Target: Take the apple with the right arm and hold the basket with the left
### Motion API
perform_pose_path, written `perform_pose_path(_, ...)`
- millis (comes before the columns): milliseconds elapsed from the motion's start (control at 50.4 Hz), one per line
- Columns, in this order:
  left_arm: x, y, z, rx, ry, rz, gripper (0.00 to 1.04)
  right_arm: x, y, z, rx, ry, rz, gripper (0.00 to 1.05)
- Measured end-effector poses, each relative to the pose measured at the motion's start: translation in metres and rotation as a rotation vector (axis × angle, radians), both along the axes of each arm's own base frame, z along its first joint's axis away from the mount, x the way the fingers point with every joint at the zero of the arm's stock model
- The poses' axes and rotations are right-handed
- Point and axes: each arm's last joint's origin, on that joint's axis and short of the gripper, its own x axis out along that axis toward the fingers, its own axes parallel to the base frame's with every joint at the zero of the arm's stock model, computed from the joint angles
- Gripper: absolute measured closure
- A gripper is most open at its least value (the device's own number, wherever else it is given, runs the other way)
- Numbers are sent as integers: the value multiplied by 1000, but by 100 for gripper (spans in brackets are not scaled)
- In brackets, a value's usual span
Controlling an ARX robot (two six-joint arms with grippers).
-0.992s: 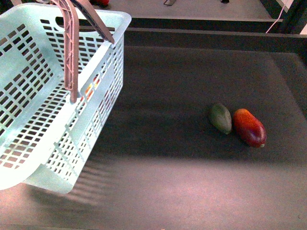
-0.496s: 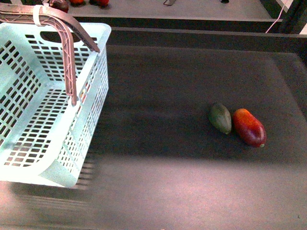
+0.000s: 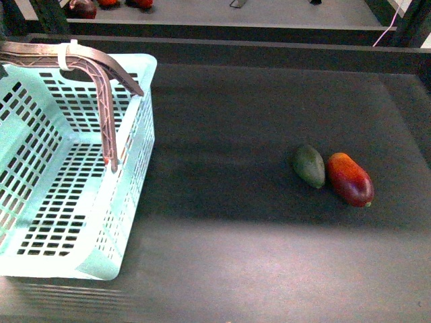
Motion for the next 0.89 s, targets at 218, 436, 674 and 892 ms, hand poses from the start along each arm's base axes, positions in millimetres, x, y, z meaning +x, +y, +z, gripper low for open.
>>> perform_pose_path(218,-5,-4,-4,-12,17,-4,70,0,0,0,0,0,0,9)
perform_pose_path(436,-14,-6,6,-16,26,-10,39,0,0,0,0,0,0,9)
perform_pose_path(674,-44,-7,38,-34,8,-6,8,0,0,0,0,0,0,9)
perform_pose_path(892,-89,-2,92,3,-74,-41,7,0,0,0,0,0,0,9)
